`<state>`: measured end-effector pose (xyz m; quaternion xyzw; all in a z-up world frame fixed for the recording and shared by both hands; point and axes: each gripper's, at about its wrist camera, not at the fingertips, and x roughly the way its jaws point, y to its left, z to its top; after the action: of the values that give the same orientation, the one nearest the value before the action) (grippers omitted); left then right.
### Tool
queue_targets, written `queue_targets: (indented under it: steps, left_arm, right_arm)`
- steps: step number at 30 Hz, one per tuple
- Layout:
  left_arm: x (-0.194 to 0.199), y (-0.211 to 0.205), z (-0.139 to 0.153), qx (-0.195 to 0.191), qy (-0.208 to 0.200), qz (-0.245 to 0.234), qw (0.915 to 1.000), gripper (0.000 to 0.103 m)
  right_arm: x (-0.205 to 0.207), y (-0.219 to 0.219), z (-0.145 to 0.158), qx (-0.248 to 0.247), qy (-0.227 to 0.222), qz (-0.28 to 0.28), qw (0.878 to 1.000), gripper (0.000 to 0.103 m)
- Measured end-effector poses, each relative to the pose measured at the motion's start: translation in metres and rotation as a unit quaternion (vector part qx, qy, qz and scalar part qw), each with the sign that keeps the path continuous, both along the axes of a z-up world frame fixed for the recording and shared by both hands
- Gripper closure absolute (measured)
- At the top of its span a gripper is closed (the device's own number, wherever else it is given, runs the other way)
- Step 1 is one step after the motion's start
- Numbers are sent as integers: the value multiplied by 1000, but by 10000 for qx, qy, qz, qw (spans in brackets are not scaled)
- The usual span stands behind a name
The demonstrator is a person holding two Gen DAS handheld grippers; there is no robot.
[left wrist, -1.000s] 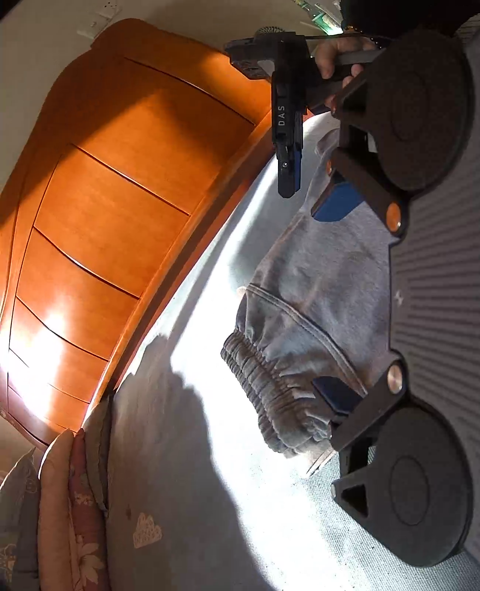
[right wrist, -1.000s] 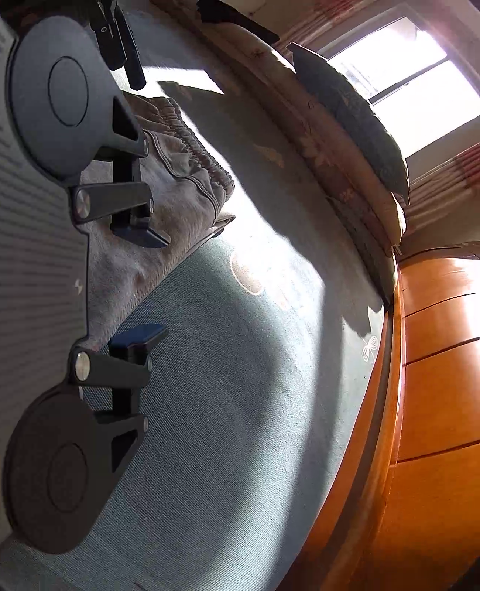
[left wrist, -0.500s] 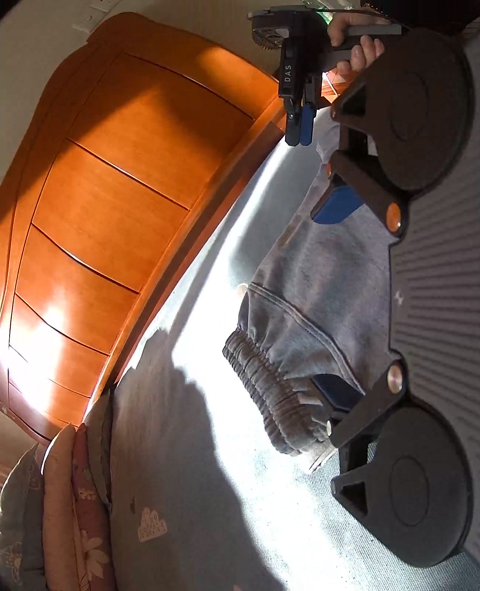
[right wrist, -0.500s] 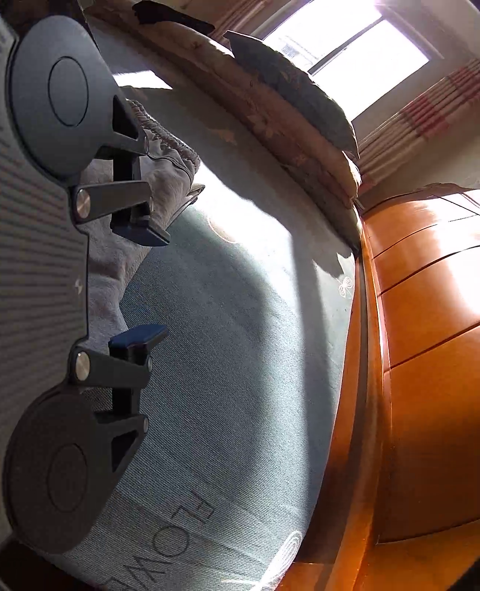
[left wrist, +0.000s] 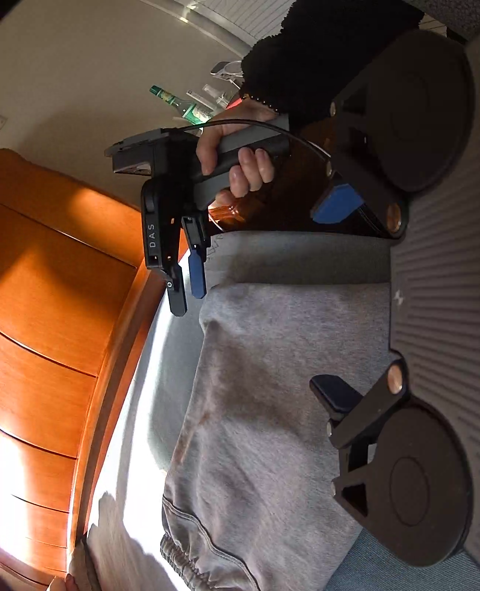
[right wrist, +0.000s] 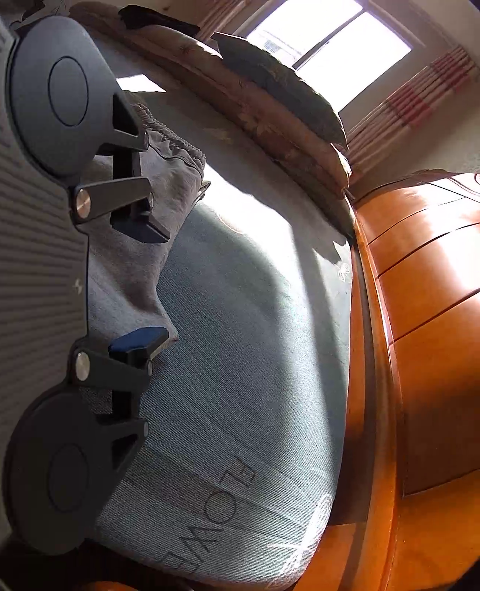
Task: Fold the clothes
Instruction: 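Lift both open grippers away from the folded grey sweatpants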
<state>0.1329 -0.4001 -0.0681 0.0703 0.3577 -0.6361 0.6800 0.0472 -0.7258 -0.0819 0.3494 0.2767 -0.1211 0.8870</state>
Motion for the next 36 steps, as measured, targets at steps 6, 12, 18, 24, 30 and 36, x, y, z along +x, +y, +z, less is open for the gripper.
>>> queue_targets:
  steps: [6,12,18,24,30,36]
  left_arm:
    - [-19,-10,-9,167,84,-311,9993,14]
    - [-25,-4,-24,650,52,-285,9975,14]
    - [-25,28,-11,677,129,-48,9976,14]
    - [-26,63,10,919,-188,668,9933,14]
    - [-35,99,37,984,-977,1365,9809,14]
    - [-57,138,75,700,-2052,2010,9553,13]
  right_arm:
    - [0,14,-8,-158,377,8,9992,45]
    - [1,18,-7,-426,496,-22,9979,45]
    - [-5,25,6,-869,573,-95,9945,42]
    - [-8,39,20,-1173,568,-7,9915,41]
    - [-3,69,42,-1397,496,305,9885,38]
    - [-1,108,85,-1799,193,695,9810,36]
